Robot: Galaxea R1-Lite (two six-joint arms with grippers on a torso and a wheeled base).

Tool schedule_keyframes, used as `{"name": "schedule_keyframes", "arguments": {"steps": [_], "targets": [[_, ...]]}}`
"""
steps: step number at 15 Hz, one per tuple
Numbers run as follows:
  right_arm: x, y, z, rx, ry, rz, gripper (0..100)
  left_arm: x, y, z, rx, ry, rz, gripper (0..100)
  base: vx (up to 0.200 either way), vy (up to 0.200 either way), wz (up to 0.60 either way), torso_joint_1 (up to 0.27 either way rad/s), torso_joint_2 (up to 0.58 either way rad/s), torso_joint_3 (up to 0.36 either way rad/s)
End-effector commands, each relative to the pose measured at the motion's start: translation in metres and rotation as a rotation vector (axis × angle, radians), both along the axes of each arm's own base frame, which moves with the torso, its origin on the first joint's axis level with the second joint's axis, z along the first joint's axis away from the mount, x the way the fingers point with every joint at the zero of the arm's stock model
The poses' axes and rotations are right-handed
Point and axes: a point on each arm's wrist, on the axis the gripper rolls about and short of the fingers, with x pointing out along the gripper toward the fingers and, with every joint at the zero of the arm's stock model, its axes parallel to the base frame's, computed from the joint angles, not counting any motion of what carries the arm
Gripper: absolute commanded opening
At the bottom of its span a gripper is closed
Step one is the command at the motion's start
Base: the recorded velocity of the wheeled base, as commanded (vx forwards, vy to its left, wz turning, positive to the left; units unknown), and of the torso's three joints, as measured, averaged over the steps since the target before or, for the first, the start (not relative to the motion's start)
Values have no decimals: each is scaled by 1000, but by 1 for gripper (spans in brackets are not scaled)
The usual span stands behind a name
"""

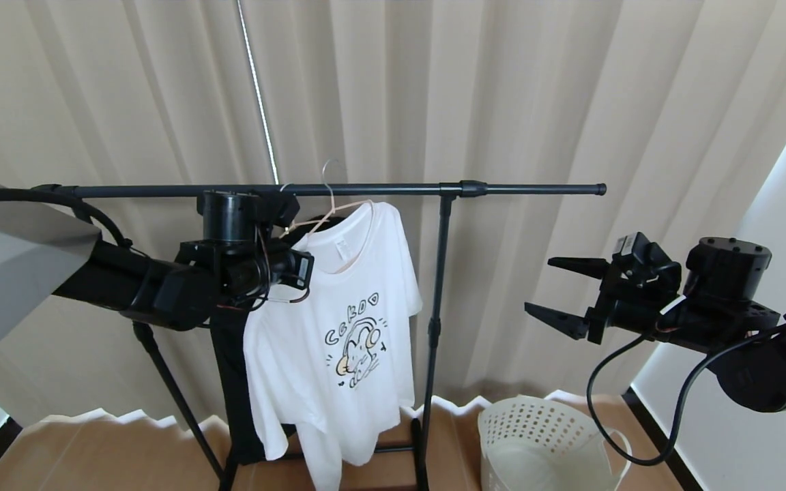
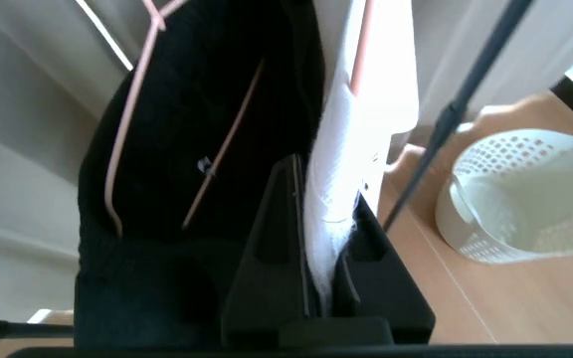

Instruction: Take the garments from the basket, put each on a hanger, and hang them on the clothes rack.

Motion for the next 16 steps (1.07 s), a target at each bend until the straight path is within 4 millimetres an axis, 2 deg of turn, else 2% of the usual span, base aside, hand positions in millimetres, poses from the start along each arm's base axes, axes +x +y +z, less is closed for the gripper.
{"name": "schedule_keyframes", "arguments": {"steps": [1, 6, 16], "targets": [[0, 0, -1, 0, 1, 1, 100, 18, -6, -17, 5, 13, -1, 0, 0, 0, 0, 0, 0, 0], [0, 0, 0, 0, -1, 1, 100, 38, -13, -29, -6, 7, 31, 0, 0, 0, 0, 0, 0, 0], [2, 0, -2, -1, 4, 0, 100, 42, -17, -46, 4, 39, 25, 0, 0, 0, 0, 0, 0, 0]]}}
